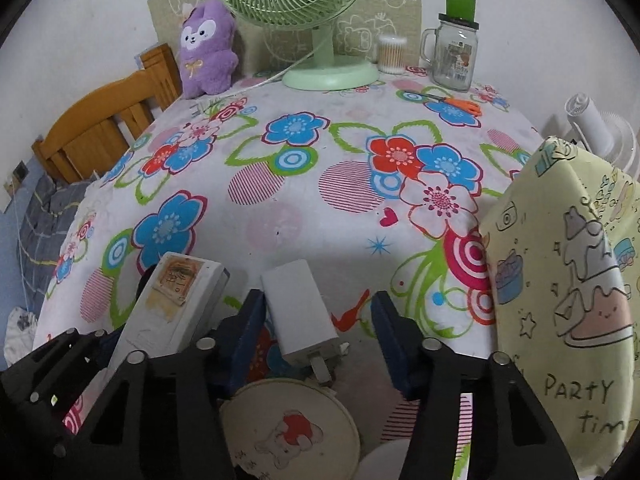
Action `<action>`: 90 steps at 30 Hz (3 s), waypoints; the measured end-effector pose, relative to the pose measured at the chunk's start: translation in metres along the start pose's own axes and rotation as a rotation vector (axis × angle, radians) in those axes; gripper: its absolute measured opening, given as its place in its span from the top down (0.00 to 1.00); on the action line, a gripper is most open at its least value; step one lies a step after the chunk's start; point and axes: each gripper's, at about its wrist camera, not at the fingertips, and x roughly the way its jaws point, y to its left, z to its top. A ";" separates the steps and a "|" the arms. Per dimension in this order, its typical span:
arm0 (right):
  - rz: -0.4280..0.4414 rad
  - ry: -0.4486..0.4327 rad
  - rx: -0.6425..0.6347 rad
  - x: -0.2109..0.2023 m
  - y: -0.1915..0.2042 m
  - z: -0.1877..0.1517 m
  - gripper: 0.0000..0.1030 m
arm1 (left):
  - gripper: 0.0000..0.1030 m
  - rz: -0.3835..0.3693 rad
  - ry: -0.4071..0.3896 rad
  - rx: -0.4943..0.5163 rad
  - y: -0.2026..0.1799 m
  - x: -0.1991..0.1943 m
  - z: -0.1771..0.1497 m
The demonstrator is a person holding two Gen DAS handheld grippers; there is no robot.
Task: Organize rigid objects
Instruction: 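Carry the white remote and white block toward the patterned box with both grippers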
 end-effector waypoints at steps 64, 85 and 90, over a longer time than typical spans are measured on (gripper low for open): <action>-0.003 -0.245 -0.005 -0.166 -0.029 -0.042 0.69 | 0.56 0.051 -0.191 0.101 -0.080 -0.132 -0.024; -0.053 -0.265 0.006 -0.187 -0.064 -0.037 0.69 | 0.56 0.028 -0.190 0.138 -0.115 -0.134 -0.014; -0.063 -0.266 0.010 -0.187 -0.078 -0.032 0.69 | 0.56 0.026 -0.193 0.141 -0.125 -0.131 -0.009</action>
